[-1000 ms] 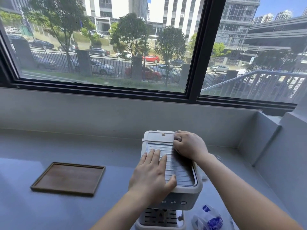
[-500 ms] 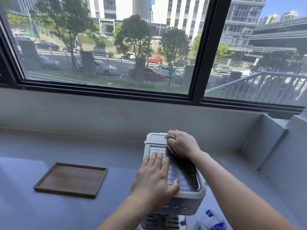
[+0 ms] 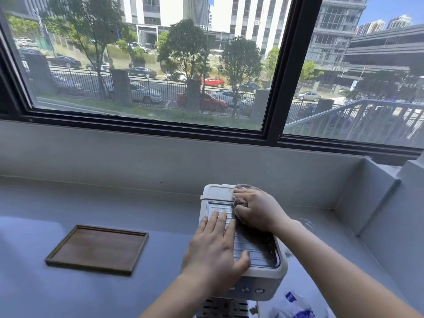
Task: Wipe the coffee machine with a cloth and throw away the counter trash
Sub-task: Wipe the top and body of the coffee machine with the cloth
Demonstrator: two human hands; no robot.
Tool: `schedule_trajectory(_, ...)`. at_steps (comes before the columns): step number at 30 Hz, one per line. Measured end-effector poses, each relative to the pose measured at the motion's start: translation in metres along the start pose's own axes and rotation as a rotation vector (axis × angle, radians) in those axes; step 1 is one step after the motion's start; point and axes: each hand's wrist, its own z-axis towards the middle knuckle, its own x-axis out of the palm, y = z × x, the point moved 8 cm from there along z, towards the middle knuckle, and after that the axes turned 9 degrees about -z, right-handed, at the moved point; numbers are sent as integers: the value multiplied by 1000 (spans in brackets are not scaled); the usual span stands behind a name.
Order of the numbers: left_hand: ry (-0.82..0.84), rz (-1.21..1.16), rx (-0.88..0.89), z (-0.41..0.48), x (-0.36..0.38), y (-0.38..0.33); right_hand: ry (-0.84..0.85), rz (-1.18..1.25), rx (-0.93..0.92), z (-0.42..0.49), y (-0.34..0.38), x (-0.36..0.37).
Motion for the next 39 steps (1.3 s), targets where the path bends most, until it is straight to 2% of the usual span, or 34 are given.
schedule_trajectory(4,-11,-6,7,1,0,-1,83,-19,167,19,-13,-3)
schedule_trajectory(6,-35,-32,21,0,-2,1,119,19,110,29,7,3)
schedule_trajectory(9,-114,-102,31,-5,-8,4,170,141,-106,18,21,7)
schedule_trajectory(11,-126,-130,39,-7,-9,4,175,263,-43,6,-5,4)
schedule_trajectory(13,-145,-139,38,-7,-11,3,25,272,97,-1,-31,-8)
schedule_trajectory(16,-146,-130,36,-7,-11,2,-224,156,302,-7,-38,-25)
schedule_trajectory(18,-124,-139,39,-8,-9,4,-329,324,408,-4,-35,-31)
schedule_trajectory(19,-114,-152,37,-8,-9,4,-323,400,444,1,-33,-28)
schedule_trajectory(20,-112,-186,35,-8,-9,5,-243,413,434,8,-28,-22)
schedule_trajectory(22,-112,-323,13,-6,-12,9,74,201,306,16,-8,-5)
schedule_trajectory(23,-103,-417,-4,-5,-14,12,188,119,231,12,0,2)
schedule_trajectory(24,-89,-505,-16,-3,-17,16,218,151,193,5,2,2)
schedule_trajectory(26,-80,-566,-12,8,-26,22,89,334,259,-12,-13,-14)
schedule_trajectory(28,-136,-529,1,30,-38,26,-39,368,427,-37,-35,-26)
schedule_trajectory(30,-167,-479,13,60,-45,22,-1,320,523,-58,-33,-20)
schedule_trajectory(33,-71,-359,106,106,-37,1,137,215,526,-78,-9,8)
schedule_trajectory(36,141,-247,216,133,-12,-17,73,132,532,-83,-2,11)
schedule_trajectory(39,230,-237,232,139,-8,-12,14,64,490,-82,4,4)
